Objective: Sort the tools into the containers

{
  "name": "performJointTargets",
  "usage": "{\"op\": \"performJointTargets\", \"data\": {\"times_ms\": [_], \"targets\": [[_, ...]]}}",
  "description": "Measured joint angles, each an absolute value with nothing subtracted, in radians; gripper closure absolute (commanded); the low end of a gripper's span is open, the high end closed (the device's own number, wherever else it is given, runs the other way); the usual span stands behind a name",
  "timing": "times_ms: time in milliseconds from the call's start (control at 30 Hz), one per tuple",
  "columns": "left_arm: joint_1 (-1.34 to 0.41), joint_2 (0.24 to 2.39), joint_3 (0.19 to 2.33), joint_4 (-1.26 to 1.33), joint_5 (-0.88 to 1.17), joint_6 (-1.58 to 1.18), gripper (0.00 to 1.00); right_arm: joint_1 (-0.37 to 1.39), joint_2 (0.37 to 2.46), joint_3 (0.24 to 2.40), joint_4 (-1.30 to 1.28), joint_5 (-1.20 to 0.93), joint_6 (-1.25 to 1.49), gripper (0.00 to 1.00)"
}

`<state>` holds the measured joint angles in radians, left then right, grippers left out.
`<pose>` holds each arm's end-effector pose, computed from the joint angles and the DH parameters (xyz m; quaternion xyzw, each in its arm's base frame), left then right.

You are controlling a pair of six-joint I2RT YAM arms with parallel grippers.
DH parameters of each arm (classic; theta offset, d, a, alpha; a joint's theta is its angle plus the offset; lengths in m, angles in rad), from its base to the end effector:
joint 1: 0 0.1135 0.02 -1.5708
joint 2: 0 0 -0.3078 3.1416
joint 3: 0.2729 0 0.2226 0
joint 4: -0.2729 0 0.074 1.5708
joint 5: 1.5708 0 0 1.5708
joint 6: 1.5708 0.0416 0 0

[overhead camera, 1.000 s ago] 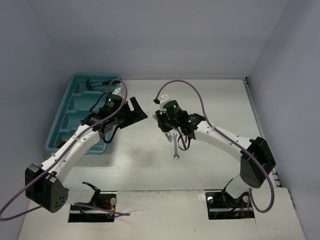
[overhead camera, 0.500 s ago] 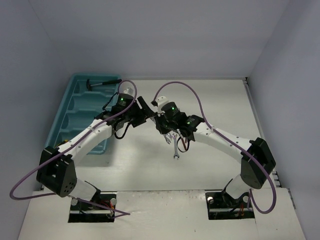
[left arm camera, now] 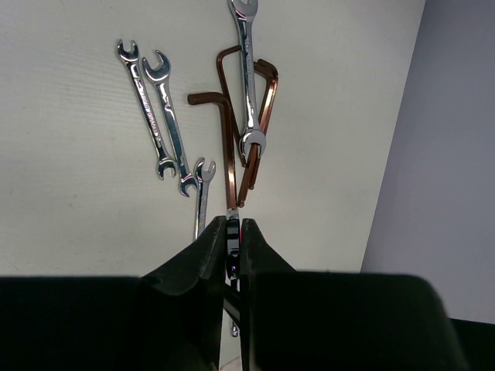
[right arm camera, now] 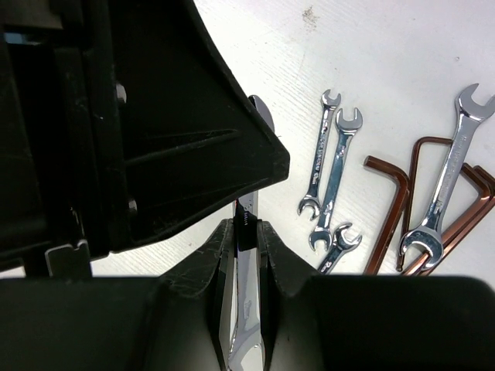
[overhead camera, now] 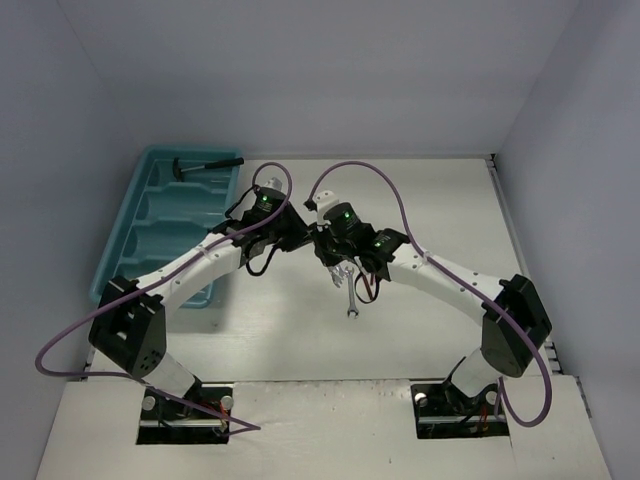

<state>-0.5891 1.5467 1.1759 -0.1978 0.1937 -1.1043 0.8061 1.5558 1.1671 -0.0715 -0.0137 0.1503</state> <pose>0.2707 -0.1905 0.3376 -0.1775 0.8560 -0.4144 0.2532 0.2350 0.2458 0.3442 -0.2771 0.8033 0.2478 0.4654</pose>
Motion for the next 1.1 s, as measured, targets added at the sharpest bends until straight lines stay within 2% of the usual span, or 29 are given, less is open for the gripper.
{"op": "performJointTargets", "data": {"times_ms": [67,133,167,200,267,367,467,633,900,1100], "targets": [[-0.59,1.547,1.176,-0.195,0.186,-1.108,1.0,0.807,1.556,1.167,-0.07,-0.009,0.15,0.88],[-0.59,1.546,1.176,-0.193,0.179,-1.112,1.0,0.807,1.555,1.167,-0.068,-0.006,0.15,0.67],[-0.59,1.544,1.175,-0.191,0.174,-1.112,1.0,0.807,1.555,1.167,-0.067,-0.006,0.151,0.61],[-0.59,1.54,1.173,-0.188,0.166,-1.112,1.0,0.806,1.552,1.167,-0.066,-0.007,0.154,0.46],[-0.589,1.526,1.168,-0.181,0.15,-1.111,1.0,0.807,1.537,1.167,-0.067,-0.008,0.16,0.25],[-0.575,1.497,1.168,-0.174,0.134,-1.104,1.0,0.807,1.491,1.167,-0.069,-0.004,0.161,0.12],[-0.546,1.462,1.168,-0.174,0.133,-1.089,1.0,0.807,1.423,1.167,-0.07,0.005,0.167,0.06],[-0.422,1.405,1.168,-0.185,0.158,-1.032,1.0,0.807,1.327,1.167,-0.088,0.047,0.174,0.04],[0.035,1.305,1.174,-0.26,0.276,-0.866,1.0,0.778,1.228,1.119,-0.114,0.096,0.185,0.04],[0.305,1.369,1.203,-0.312,0.347,-0.771,1.0,0.716,1.212,1.064,-0.135,0.101,0.206,0.04]]}}
